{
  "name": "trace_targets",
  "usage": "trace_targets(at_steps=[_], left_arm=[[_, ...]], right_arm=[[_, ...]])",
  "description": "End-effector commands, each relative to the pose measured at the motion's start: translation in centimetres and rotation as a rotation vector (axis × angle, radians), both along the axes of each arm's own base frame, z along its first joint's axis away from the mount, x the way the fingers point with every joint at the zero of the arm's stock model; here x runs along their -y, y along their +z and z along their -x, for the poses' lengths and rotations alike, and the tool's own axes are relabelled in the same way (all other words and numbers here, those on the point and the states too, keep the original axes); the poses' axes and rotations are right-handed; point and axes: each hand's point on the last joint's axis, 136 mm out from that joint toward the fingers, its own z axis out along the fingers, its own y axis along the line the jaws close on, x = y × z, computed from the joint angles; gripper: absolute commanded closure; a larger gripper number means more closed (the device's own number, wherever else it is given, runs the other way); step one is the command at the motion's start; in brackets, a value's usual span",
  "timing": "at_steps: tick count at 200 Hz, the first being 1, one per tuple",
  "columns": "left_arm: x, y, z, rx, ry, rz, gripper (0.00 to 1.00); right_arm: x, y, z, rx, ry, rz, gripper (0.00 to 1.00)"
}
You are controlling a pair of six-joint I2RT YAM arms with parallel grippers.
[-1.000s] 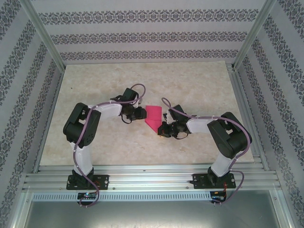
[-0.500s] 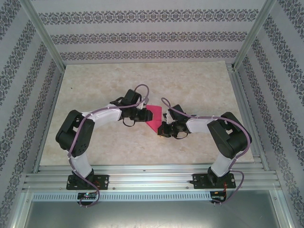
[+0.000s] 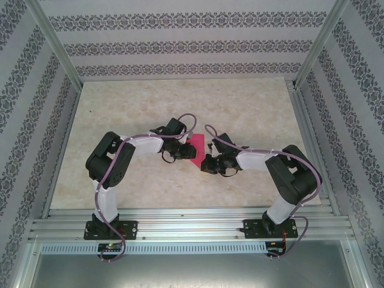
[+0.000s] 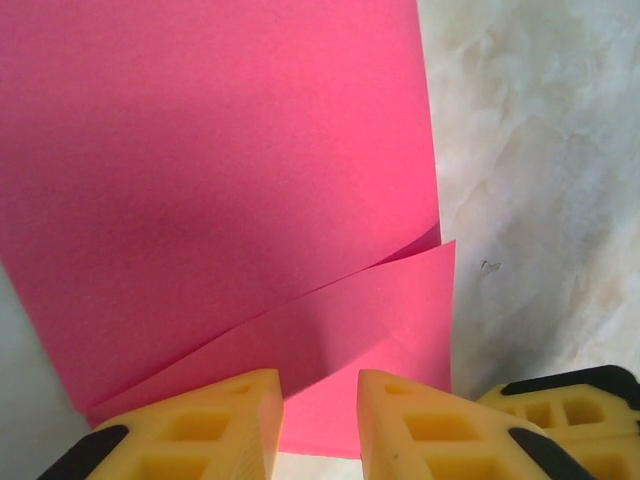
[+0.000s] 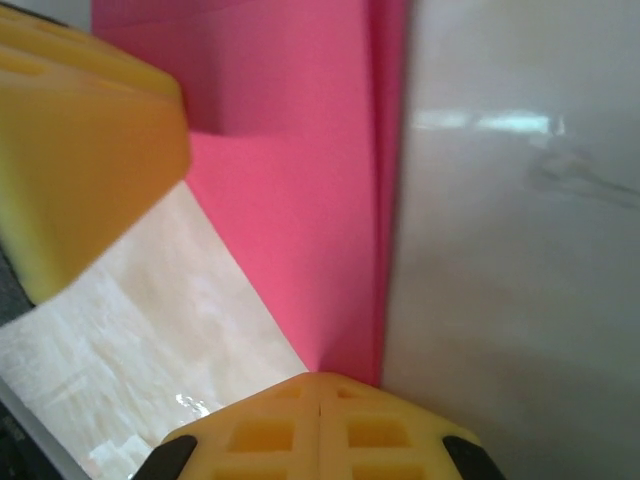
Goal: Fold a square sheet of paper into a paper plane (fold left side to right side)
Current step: Third fold the triangle at the center of the table.
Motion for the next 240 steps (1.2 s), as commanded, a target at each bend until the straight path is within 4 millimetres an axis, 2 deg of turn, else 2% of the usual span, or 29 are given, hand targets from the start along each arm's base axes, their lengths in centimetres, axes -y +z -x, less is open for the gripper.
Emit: trace_targets(at_steps=[1, 26, 50, 82, 139, 159, 207, 240], left_arm=[[-1.1, -2.3, -0.2, 0.01, 0.012, -0.074, 0.71], [-1.3, -2.8, 0.3, -0.002, 0.016, -0.074, 0.71], [-1.1, -3.1, 0.5, -0.006, 0.015, -0.071, 0.71], [-0.8, -3.3, 0.7, -0.011, 0.013, -0.068, 0.71], [-0.7, -3.4, 0.7, -0.015, 0.015, -0.071, 0.72], [-0.8, -3.4, 0.7, -0.015, 0.017, -0.078, 0.72], [-1.2, -3.6, 0.5, -0.008, 0.019, -0.105, 0.72], [-1.2, -3.6, 0.4, -0.007, 0.02, -0.107, 0.72]], right_arm=[[1.9, 0.4, 0.4, -0.016, -0.121, 0.057, 1.0], [0.1, 2.7, -1.0, 0.023, -0.206, -0.069, 1.0], [-1.7, 3.5, -2.1, 0.042, -0.225, -0.101, 1.0], [-3.1, 2.4, -3.3, 0.025, -0.227, -0.077, 1.0], [-2.6, 0.1, -4.1, 0.004, -0.278, -0.012, 1.0], [-1.7, -1.2, -3.4, -0.033, -0.289, 0.036, 1.0], [2.9, -4.2, 1.0, -0.137, -0.355, 0.136, 1.0], [4.9, -4.3, 3.2, -0.162, -0.371, 0.173, 1.0]])
